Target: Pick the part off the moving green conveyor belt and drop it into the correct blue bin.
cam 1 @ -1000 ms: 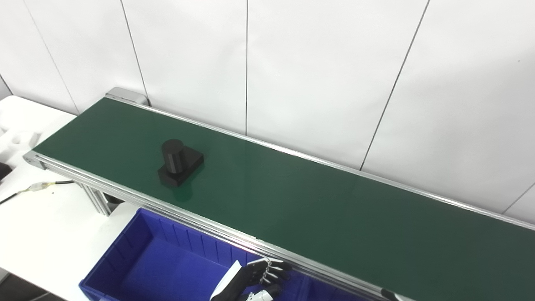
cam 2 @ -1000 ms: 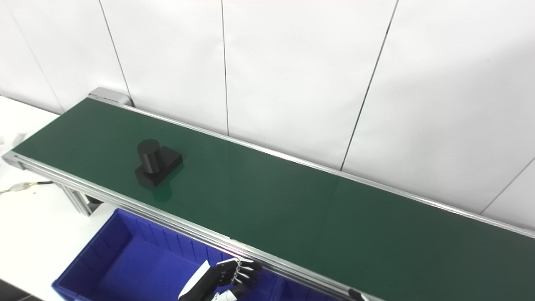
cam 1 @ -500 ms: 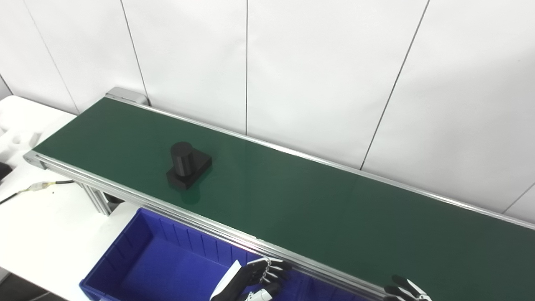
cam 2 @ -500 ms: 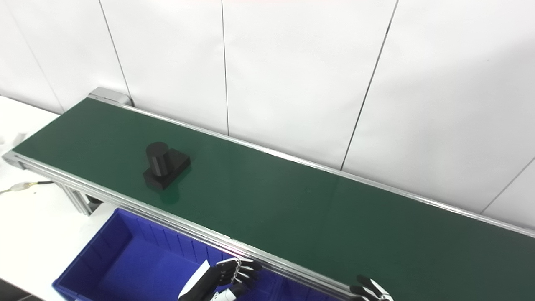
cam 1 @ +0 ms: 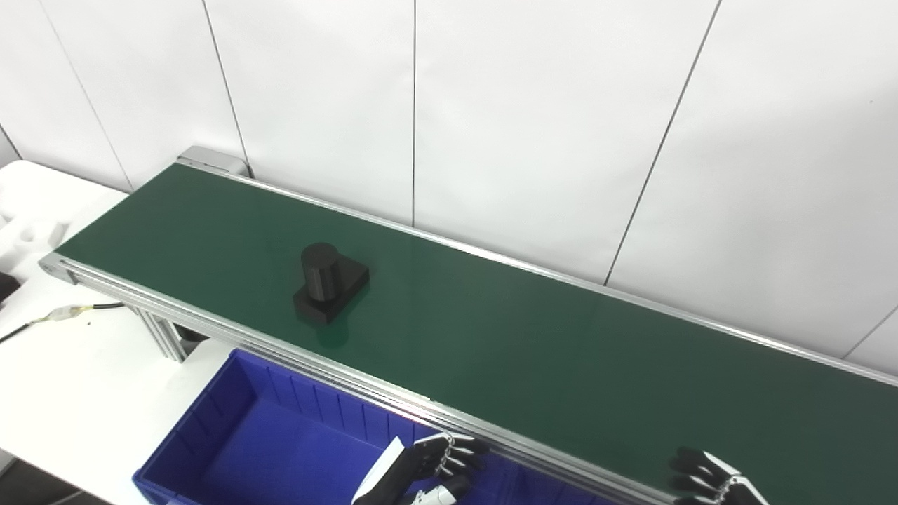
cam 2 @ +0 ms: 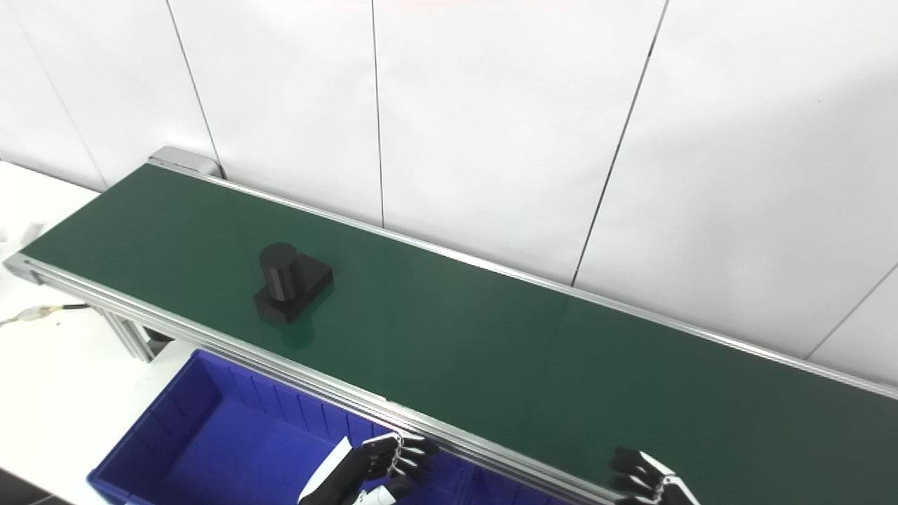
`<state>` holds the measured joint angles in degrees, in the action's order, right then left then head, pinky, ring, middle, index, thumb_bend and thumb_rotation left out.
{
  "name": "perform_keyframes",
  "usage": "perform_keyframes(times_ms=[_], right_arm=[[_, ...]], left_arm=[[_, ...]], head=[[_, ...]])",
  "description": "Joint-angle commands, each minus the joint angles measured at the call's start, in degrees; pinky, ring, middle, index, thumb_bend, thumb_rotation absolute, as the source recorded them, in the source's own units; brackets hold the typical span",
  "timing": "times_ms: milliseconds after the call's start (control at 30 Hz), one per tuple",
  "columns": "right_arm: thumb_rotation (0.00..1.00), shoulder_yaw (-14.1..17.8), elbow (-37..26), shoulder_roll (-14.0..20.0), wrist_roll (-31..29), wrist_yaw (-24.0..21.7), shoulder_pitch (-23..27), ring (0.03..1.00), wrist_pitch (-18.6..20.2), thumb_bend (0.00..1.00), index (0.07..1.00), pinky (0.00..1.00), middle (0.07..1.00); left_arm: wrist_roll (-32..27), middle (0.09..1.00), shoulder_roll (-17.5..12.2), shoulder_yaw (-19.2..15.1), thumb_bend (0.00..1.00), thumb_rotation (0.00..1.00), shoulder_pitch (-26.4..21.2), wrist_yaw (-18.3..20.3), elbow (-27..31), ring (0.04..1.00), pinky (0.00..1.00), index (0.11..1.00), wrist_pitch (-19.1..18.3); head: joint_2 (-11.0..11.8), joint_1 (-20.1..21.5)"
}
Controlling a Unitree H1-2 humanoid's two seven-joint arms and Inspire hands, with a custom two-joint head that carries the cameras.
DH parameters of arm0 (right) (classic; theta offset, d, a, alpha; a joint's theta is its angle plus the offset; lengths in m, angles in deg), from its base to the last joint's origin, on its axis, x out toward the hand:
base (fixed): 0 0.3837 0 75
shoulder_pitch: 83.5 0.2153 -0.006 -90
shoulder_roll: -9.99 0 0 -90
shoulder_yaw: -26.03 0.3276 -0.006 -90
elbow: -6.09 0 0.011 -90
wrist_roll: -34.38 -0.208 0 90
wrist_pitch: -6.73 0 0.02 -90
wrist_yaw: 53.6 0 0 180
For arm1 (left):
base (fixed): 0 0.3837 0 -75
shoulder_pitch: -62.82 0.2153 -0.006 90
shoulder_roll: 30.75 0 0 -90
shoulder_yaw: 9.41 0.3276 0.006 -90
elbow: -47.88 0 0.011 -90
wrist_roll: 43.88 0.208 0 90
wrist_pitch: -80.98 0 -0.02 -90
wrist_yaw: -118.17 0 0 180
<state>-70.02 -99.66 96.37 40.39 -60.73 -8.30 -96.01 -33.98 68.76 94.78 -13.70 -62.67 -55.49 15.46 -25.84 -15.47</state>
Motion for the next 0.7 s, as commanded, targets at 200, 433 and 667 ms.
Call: perform_keyframes(times_ms=[200,433,667], right_arm=[[0.53,0.8,-3.2,0.2,-1.0,-1.0,3.3,0.693,2.8,0.71,0.759,0.57,0.737],[0.51,0.7,-3.5,0.2,0.1,-1.6,7.1,0.698,6.3,0.7,0.769,0.6,0.736],[0.5,0.6,-1.7,0.2,3.0,-1.4,12.2,0.697,9.5,0.68,0.774,0.59,0.735]], left_arm=[[-0.4,0.663,-0.1,0.1,0.74,0.86,-0.9,-0.9,1.2,0.59,0.51,0.715,2.4],[-0.8,0.661,-0.1,0.0,0.74,0.86,-1.4,-0.7,0.5,0.59,0.51,0.713,2.4],[-0.5,0.663,-0.1,0.1,0.74,0.86,-1.9,-1.0,-0.3,0.592,0.51,0.714,2.4]], head=[[-0.1,0.3],[0.1,0.8],[0.4,0.6]])
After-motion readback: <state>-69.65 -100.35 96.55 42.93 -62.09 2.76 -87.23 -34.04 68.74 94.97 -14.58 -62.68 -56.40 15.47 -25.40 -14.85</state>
